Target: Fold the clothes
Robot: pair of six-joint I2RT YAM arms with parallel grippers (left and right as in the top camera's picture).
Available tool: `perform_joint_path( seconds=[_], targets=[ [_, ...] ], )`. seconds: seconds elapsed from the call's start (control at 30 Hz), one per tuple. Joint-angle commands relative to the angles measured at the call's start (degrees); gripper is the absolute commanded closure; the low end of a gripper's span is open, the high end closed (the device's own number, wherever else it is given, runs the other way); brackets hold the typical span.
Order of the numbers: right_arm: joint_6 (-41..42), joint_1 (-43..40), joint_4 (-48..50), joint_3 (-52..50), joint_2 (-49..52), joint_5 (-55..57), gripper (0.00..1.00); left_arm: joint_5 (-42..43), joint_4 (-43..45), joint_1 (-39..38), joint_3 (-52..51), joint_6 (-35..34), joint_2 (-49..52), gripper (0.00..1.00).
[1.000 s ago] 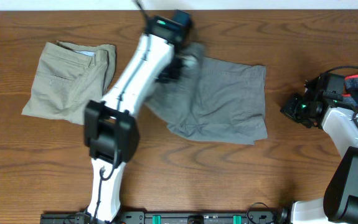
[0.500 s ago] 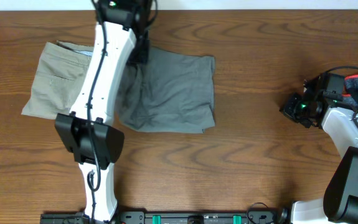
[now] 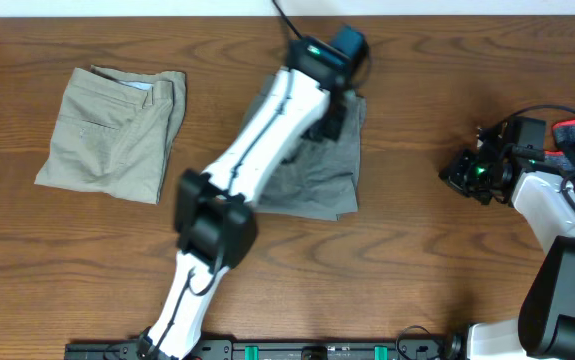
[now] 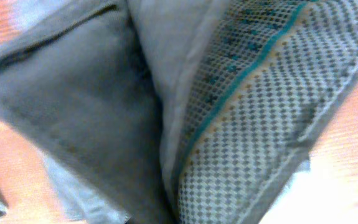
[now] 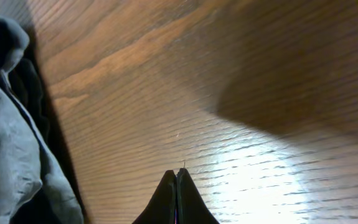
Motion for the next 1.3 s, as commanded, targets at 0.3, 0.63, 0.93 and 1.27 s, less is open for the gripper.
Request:
perform_joint_path(
  seconds=[0.3,0.63,0.93,1.27],
  targets=[
    [-4.68,2.08,0.0,-0.09,-0.42,-3.34,0.99,-4.52,-1.18,1.07,1.84,-1.11,-3.19,0.18],
    [-15.13,6.67,8.76,-0.09,-0.42,-30.53,0.99,4.37,0.39,10.69,1.46,-1.01,-10.29,0.62],
    [-13.03,8.63,15.61,-0.07,-0.42,-36.22,0.99,5.75,2.93,10.82,-0.31,-0.92,-7.5,0.84],
    [-9.6,25.42,29.68,-0.07,0.07,-20.92,0.99,8.31,3.17,17.94,-5.05,-0.83,-5.35,0.94]
  ],
)
